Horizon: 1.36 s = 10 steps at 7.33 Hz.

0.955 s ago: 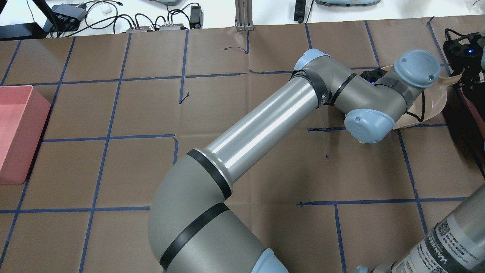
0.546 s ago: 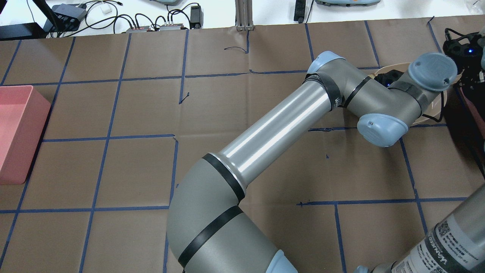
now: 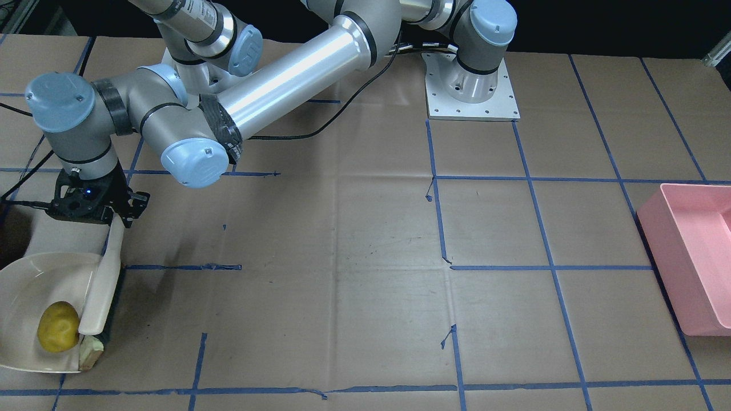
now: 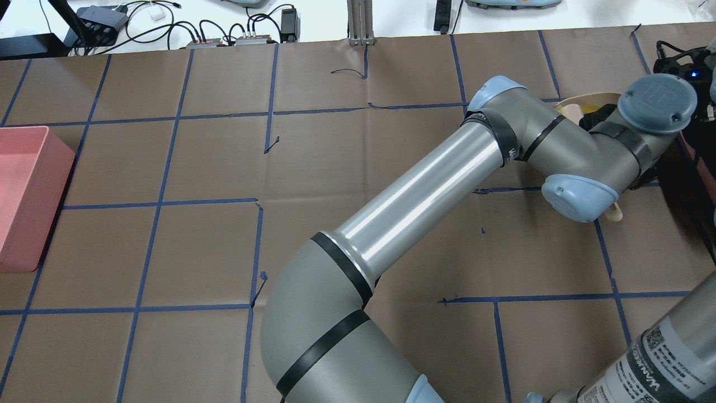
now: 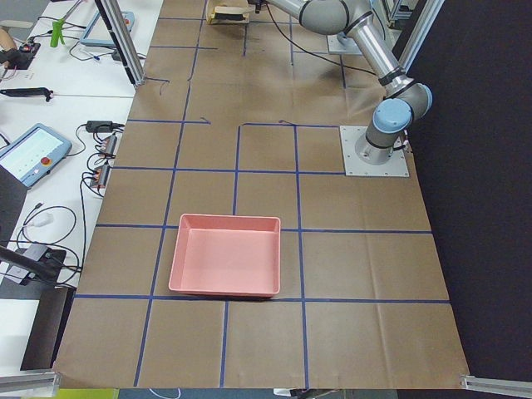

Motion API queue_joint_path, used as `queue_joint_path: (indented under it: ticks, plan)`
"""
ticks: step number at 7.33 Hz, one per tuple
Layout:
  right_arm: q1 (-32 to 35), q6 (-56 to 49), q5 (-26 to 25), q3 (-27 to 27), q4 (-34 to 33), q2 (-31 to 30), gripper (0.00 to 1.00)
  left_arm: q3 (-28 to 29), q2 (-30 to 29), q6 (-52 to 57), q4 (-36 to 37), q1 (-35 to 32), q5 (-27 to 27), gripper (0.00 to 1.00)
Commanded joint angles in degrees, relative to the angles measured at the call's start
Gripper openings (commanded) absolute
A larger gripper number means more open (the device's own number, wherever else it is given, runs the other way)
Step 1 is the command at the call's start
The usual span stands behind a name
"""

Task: Sweep and dump trash in nearest bin
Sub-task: 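Sweep the potato into the dustpan with the brush in the left gripper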

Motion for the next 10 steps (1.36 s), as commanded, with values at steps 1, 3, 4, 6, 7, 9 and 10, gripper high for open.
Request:
queue_joint_path:
  ticks: [1,3,4,6,7,9,10]
  plan:
    - [0.0,0.0,0.0,0.0,0.0,0.0,0.02,1.4,-1.3,-5.7,4.1,-0.7,-10.1,0.0]
    - [0.0,0.0,0.0,0.0,0.0,-0.1,0.02,1.5,-1.2,-8.6,6.7,-0.7,-10.6,0.0]
    - [0.0,0.0,0.0,0.0,0.0,-0.1,0.02,1.4,-0.7,-8.2,6.5,-0.5,-10.5,0.0]
    - [0.7,0.5,-0.1,0.0,0.0,-0.1,0.02,0.8,1.4,-7.7,4.1,0.2,-9.4,0.0]
    - [1.1,0.5,-0.2,0.0,0.0,-0.2,0.02,0.7,1.2,-8.5,4.0,0.2,-10.0,0.0]
    - [1.1,0.5,-0.2,0.0,0.1,-0.2,0.02,0.4,2.6,-7.4,-1.1,0.6,-9.2,0.0]
    - [1.1,0.5,-0.2,0.0,0.1,-0.2,0.02,-0.5,4.3,-1.8,-6.0,1.4,-3.0,0.0]
